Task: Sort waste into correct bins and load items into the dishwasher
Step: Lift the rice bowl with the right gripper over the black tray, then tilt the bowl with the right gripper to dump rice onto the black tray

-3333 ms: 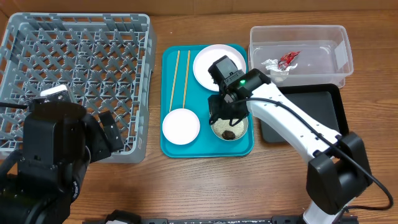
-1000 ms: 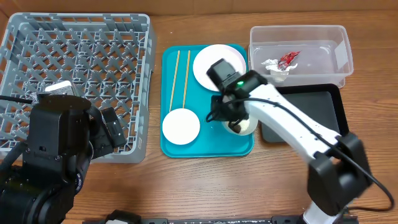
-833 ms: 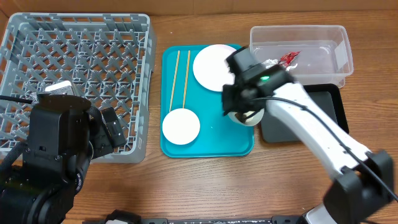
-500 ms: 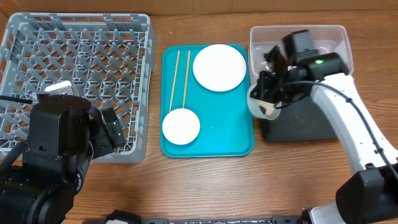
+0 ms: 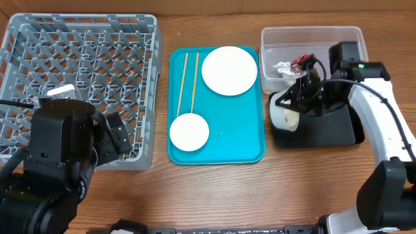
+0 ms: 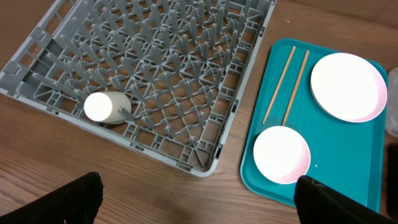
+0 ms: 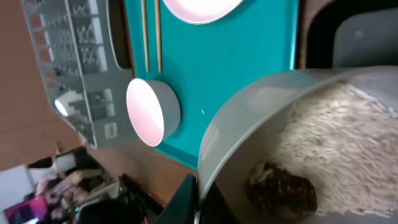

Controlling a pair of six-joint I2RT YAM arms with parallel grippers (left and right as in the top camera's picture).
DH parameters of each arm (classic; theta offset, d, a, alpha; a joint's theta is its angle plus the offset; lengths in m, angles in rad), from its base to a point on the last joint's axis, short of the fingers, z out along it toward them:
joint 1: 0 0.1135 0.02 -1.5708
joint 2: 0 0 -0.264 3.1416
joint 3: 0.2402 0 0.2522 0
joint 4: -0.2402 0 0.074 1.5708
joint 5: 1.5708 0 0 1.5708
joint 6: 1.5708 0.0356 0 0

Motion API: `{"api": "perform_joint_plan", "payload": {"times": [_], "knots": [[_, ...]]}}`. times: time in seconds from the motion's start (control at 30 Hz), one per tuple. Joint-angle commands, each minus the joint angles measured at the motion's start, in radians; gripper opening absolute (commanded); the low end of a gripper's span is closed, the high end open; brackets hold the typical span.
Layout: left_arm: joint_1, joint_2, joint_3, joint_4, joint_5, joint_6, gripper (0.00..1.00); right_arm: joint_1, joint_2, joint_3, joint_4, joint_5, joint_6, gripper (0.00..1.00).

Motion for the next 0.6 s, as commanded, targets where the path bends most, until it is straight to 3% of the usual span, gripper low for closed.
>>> {"api": "perform_joint_plan", "payload": {"times": [0.0,0.23,0.57], "knots": [[-0.007,0.002,0.001,0.003,0.005,-0.014,1.0,-0.039,0.007,-0.061,0.053,-0.152,-0.053,0.04],[-0.007,0.002,0.001,0.003,0.005,-0.014,1.0,-0.169,0.008,-0.145,0.112,-0.375,-0.183,0.04],[-0.007,0.002,0.001,0.003,0.005,-0.014,1.0,-0.307,0.009,-0.257,0.185,-0.501,-0.183,0.04]]}}
